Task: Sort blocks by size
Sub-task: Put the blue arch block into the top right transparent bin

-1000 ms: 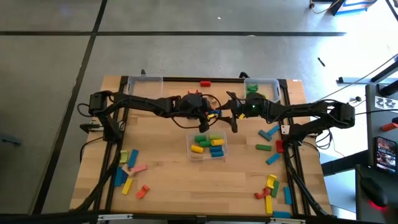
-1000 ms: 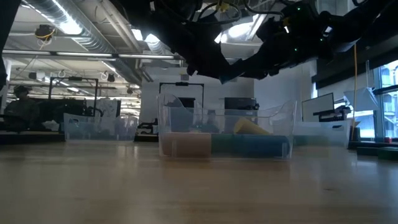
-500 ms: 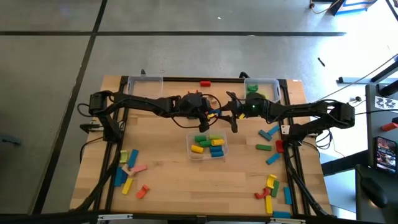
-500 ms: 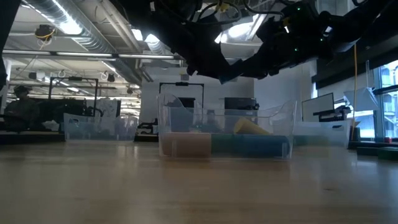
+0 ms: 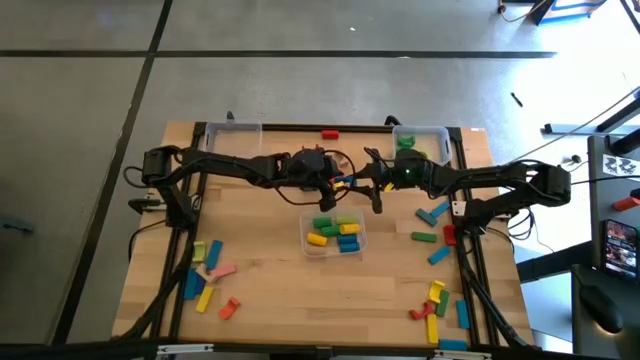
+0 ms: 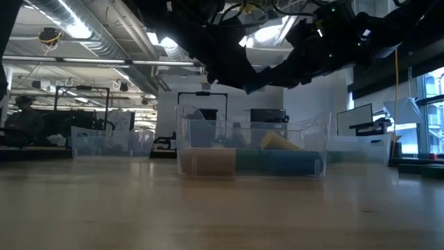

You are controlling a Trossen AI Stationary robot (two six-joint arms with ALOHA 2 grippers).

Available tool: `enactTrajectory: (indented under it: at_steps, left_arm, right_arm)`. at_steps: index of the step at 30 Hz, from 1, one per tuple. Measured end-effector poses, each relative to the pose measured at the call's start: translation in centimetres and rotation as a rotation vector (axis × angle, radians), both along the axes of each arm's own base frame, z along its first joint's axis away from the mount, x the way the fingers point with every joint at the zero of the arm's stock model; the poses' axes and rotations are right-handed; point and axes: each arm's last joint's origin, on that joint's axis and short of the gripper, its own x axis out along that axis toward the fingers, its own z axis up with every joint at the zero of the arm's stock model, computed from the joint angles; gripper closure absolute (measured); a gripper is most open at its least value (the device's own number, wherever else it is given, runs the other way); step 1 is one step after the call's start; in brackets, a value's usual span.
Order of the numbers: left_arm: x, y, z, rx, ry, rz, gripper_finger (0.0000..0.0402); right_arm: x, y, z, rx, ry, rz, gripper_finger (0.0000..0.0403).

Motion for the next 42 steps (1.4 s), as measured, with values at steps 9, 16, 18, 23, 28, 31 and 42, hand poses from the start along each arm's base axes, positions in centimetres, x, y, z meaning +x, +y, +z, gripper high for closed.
enactTrajectory:
  at_steps: [9, 16, 18, 23, 28, 31, 42]
  left_arm:
    - [-1.9, -0.3, 1.9, 0.027, 0.061, 0.009, 0.0176]
    - [-2.5, -0.2, 2.2, 0.042, 0.092, 0.012, 0.0176]
    - [-2.7, 0.1, 2.1, 0.039, 0.111, 0.019, 0.0176]
    - [-3.4, 1.0, 0.7, 0.016, 0.153, 0.059, 0.0176]
    - [-4.1, 1.8, -1.0, -0.007, 0.166, 0.099, 0.0176]
    - [-4.4, 2.2, -1.7, -0.017, 0.157, 0.120, 0.0176]
    - [-5.2, 2.5, -3.1, -0.042, 0.182, 0.147, 0.0176]
  right_arm:
    - [-0.2, -0.3, -0.1, -0.023, 0.031, -0.097, 0.0264]
    - [-1.0, -0.2, 0.7, -0.043, 0.043, -0.167, 0.0264]
    - [-1.4, -0.2, 1.0, -0.048, 0.049, -0.189, 0.0267]
    - [-2.8, 0.0, 2.0, -0.071, 0.076, -0.278, 0.0264]
    - [-4.1, 0.0, 2.8, -0.101, 0.098, -0.386, 0.0262]
    - [-4.8, 0.1, 3.3, -0.100, 0.091, -0.442, 0.0261]
    - [-7.0, -0.2, 3.8, -0.167, 0.151, -0.768, 0.0261]
